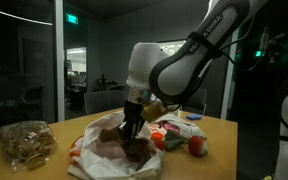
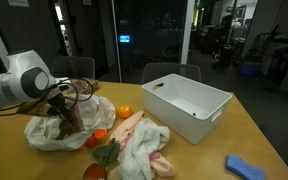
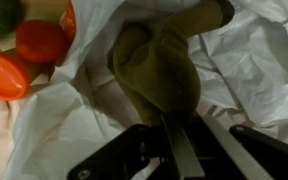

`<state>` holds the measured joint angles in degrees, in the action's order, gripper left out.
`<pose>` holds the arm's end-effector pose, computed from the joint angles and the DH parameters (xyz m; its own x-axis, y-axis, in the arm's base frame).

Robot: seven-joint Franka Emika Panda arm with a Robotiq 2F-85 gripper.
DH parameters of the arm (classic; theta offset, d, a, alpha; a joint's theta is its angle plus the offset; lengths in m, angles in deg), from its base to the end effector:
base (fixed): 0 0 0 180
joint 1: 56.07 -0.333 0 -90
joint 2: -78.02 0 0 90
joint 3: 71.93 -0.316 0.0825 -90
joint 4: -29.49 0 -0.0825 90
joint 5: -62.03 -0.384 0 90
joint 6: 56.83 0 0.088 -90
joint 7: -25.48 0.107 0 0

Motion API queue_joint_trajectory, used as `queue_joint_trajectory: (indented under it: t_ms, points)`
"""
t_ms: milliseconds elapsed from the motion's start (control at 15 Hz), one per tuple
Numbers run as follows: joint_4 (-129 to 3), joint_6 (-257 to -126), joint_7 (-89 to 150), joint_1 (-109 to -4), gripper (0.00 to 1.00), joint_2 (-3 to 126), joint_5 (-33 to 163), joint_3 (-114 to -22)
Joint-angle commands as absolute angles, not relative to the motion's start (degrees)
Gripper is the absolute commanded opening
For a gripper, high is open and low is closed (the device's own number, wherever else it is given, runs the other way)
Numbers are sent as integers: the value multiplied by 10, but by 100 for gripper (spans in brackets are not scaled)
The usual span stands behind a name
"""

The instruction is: Put some of the items, which are on the table, into the plastic

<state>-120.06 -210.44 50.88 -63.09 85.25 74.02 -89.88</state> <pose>0.4048 0.1936 0.3123 0.9585 0.1759 0.2244 0.1630 -0.9838 0.0748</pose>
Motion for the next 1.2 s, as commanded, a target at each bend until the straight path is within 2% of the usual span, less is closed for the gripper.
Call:
queue_joint_trajectory:
  t_ms: [0,67,133,200,333,600,733,1000,1133]
  points:
    - [-1156,-2101,539,-622,12,815,806,-892]
    - [-1148,-2102,533,-627,19,805,798,-886]
    - [-1144,-2104,530,-631,43,798,789,-881]
    - [-1141,-2106,525,-634,44,793,780,-876]
    - [-1141,-2109,511,-639,54,791,754,-866]
    - [-1157,-2114,484,-643,85,835,698,-852]
    - [-1158,-2070,448,-648,99,867,620,-846]
    - [-1165,-1911,375,-649,100,965,501,-810]
    - [-1179,-1844,419,-623,100,1018,536,-803]
